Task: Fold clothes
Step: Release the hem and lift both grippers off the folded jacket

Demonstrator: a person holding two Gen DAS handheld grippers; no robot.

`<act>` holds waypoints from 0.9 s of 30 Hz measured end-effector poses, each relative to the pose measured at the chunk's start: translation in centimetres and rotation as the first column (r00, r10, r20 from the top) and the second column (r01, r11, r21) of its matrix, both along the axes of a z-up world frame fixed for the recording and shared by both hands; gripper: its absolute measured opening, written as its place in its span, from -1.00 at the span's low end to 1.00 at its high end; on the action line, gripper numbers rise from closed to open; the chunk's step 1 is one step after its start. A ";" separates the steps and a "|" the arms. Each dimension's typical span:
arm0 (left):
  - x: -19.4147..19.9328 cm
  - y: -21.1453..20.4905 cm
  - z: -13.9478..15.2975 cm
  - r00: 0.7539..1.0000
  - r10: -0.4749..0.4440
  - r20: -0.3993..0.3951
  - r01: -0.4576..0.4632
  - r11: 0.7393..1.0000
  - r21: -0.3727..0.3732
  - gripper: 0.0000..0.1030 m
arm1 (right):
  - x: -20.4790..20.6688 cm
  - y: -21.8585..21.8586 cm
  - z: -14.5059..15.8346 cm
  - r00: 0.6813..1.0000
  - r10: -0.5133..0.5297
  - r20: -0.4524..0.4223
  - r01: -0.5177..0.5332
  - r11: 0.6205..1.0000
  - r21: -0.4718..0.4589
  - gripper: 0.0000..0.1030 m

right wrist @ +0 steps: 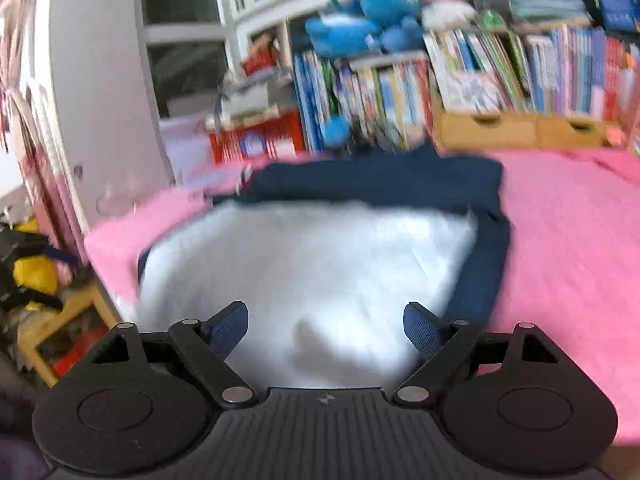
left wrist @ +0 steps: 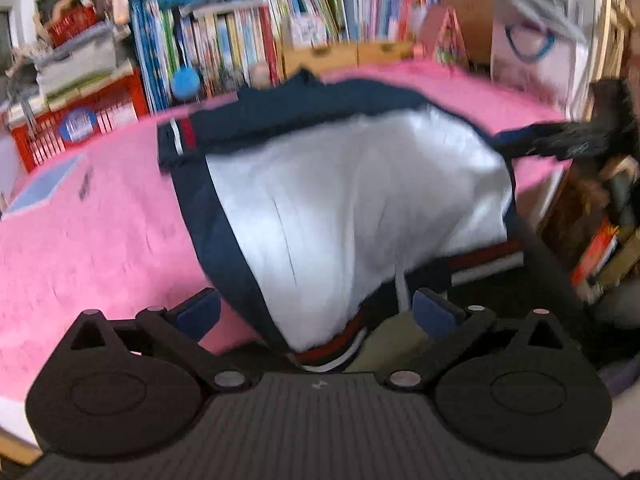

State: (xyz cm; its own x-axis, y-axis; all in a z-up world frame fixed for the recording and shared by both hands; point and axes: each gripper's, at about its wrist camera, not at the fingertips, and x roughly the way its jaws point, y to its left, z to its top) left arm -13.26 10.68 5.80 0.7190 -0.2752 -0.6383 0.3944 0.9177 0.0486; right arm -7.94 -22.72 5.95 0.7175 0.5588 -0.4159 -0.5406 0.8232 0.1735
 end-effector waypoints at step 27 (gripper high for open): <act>38.5 12.0 -5.9 0.873 0.407 -0.269 -0.474 0.838 -0.269 1.00 | 31.2 -7.6 -2.0 0.900 -0.368 -0.232 0.390 0.919 0.057 0.92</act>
State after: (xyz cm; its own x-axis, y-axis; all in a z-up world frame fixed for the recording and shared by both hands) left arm 25.29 22.72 -0.06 0.6839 -0.1688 -0.7098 -0.0853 0.9477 -0.3076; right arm 23.25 -30.29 3.99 0.7841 0.3085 -0.5385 -0.1320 0.9308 0.3409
